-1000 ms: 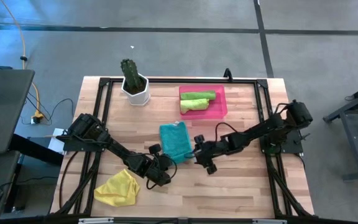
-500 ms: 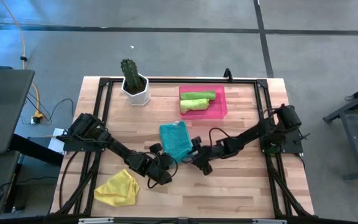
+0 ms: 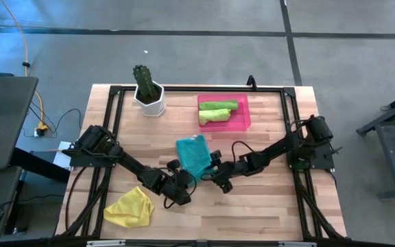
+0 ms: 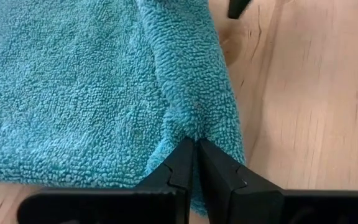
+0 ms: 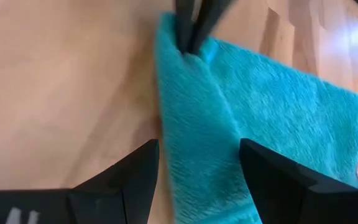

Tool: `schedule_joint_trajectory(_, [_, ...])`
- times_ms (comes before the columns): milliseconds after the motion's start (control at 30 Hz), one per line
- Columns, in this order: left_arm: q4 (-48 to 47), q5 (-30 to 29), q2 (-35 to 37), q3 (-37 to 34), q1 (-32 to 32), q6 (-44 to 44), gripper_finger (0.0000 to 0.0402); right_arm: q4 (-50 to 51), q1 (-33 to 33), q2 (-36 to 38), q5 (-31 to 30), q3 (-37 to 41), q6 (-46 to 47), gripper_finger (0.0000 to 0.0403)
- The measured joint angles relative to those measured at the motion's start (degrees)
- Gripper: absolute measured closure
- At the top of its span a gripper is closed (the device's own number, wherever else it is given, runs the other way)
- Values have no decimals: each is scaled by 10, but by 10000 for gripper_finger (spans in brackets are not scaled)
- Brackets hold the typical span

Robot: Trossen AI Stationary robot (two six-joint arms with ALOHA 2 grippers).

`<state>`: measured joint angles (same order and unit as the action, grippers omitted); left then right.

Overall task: Roll microfiber towels into tight, uniform cylinder then place into a basket
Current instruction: Roll the blue microfiber cloth

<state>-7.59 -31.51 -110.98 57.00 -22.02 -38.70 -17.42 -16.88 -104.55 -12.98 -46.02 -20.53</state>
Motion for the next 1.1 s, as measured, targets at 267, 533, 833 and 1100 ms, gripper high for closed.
schedule_joint_trajectory(267, [1, 0, 0, 0, 0, 33, 383, 34, 28, -6, 8, 0, 23, 185])
schedule_joint_trajectory(533, [2, 10, 1, 1, 0, 29, 383, 58, 37, -6, 79, -1, 96, 198])
schedule_joint_trajectory(833, [3, 10, 1, 1, 0, 28, 383, 89, 38, -4, 101, -3, 164, 294])
schedule_joint_trajectory(1100, [10, 13, 1, 13, 0, 24, 383, 97, 40, -4, 115, -2, 209, 393])
